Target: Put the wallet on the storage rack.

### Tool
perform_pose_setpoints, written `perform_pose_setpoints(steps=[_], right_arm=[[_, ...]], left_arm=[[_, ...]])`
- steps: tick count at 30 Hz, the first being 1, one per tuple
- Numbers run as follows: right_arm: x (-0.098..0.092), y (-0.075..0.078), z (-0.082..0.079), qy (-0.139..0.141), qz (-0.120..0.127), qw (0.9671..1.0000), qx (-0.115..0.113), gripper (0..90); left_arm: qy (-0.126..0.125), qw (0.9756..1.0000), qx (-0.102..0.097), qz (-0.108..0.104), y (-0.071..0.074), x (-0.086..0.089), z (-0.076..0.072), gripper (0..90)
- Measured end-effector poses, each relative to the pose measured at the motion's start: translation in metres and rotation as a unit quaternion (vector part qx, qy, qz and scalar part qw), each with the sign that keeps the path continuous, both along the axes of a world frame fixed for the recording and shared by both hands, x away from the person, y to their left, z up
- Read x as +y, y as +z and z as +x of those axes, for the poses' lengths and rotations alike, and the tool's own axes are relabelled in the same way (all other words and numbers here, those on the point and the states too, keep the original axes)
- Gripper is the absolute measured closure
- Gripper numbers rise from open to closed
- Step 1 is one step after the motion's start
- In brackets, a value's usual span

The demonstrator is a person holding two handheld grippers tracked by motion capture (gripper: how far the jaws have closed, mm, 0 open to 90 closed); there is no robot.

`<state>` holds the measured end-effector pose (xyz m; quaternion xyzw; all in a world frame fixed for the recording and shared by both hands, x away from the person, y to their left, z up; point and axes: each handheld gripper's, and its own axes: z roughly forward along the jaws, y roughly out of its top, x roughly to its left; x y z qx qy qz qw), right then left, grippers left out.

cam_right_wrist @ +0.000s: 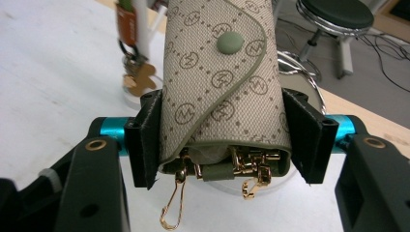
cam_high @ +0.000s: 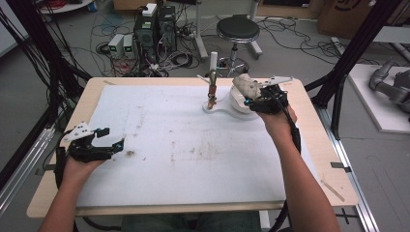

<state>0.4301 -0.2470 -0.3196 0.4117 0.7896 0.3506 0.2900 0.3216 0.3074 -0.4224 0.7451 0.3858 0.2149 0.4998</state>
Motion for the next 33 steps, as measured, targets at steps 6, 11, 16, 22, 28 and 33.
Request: perform_pose_setpoints(steps=[6, 11, 16, 22, 28, 33], right_arm=[[-0.005, -0.003, 0.009, -0.012, -0.004, 0.9999, 0.005, 38.4], [-0.003, -0.011, 0.017, -0.016, -0.019, 0.9995, 0.018, 38.3], [0.0, -0.017, 0.022, -0.018, -0.034, 0.9989, 0.027, 38.2], [0.006, -0.025, 0.029, -0.02, -0.053, 0.9976, 0.04, 38.2], [0.005, -0.03, 0.034, -0.025, -0.057, 0.997, 0.045, 38.2], [0.006, -0.031, 0.034, -0.027, -0.062, 0.9969, 0.041, 38.2]], left_arm=[[0.0, 1.0, 0.003, 0.001, -0.001, 0.0, 0.001, 18.2], [0.0, 1.0, 0.003, 0.002, -0.001, 0.0, 0.001, 18.2], [-0.001, 1.0, 0.003, 0.002, -0.002, 0.0, 0.001, 18.2], [0.0, 1.0, 0.005, 0.001, -0.002, 0.001, 0.002, 18.2], [-0.001, 1.0, 0.006, 0.001, -0.003, 0.001, 0.002, 18.2], [-0.001, 1.0, 0.007, 0.003, -0.003, 0.0, 0.002, 18.2]])
